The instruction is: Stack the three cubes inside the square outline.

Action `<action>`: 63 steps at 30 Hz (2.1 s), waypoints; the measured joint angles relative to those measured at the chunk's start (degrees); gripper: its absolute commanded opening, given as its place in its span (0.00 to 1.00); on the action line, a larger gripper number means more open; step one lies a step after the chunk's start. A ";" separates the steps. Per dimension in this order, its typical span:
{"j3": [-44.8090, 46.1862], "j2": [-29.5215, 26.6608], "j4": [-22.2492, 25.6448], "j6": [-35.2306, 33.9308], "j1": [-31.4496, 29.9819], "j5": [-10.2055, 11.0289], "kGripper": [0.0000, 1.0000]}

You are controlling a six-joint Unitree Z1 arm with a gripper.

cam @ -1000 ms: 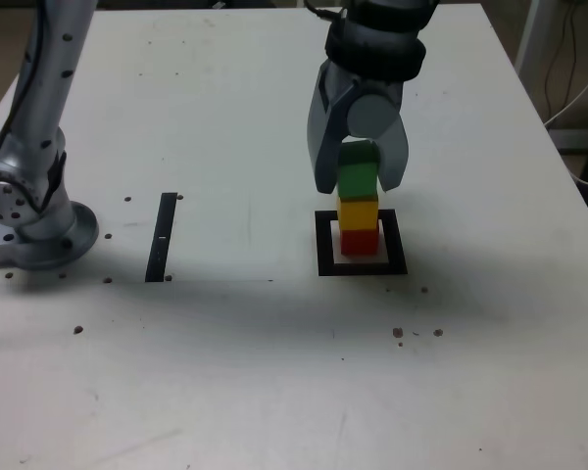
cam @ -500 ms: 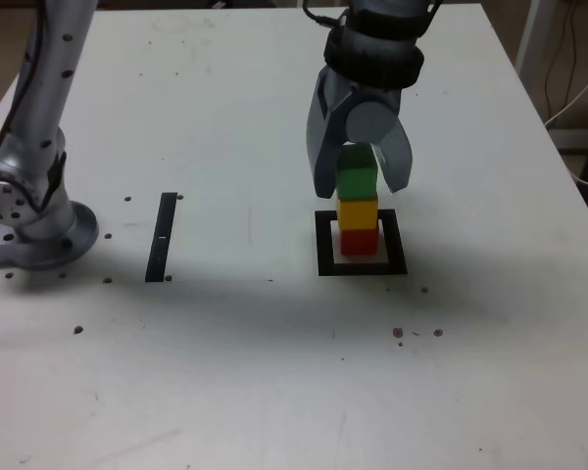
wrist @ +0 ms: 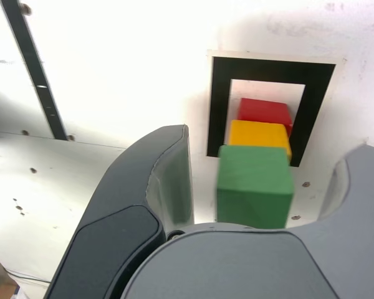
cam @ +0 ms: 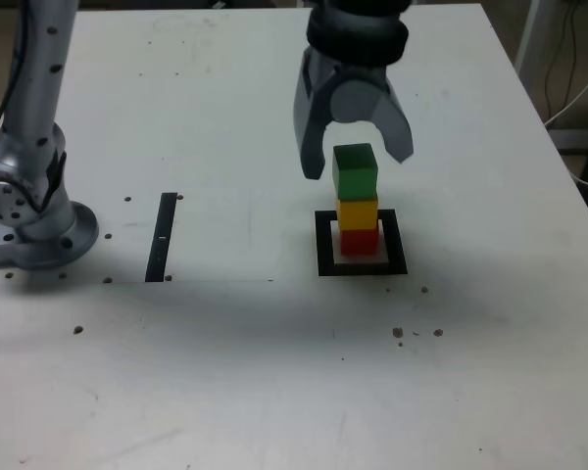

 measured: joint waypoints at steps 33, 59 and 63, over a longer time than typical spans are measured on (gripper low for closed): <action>30.23 -24.20 -4.90 0.18 -0.01 0.55 0.99; 56.85 -30.01 -27.12 1.38 -0.01 0.65 0.99; 57.77 -29.85 -28.62 1.57 -0.01 0.32 0.99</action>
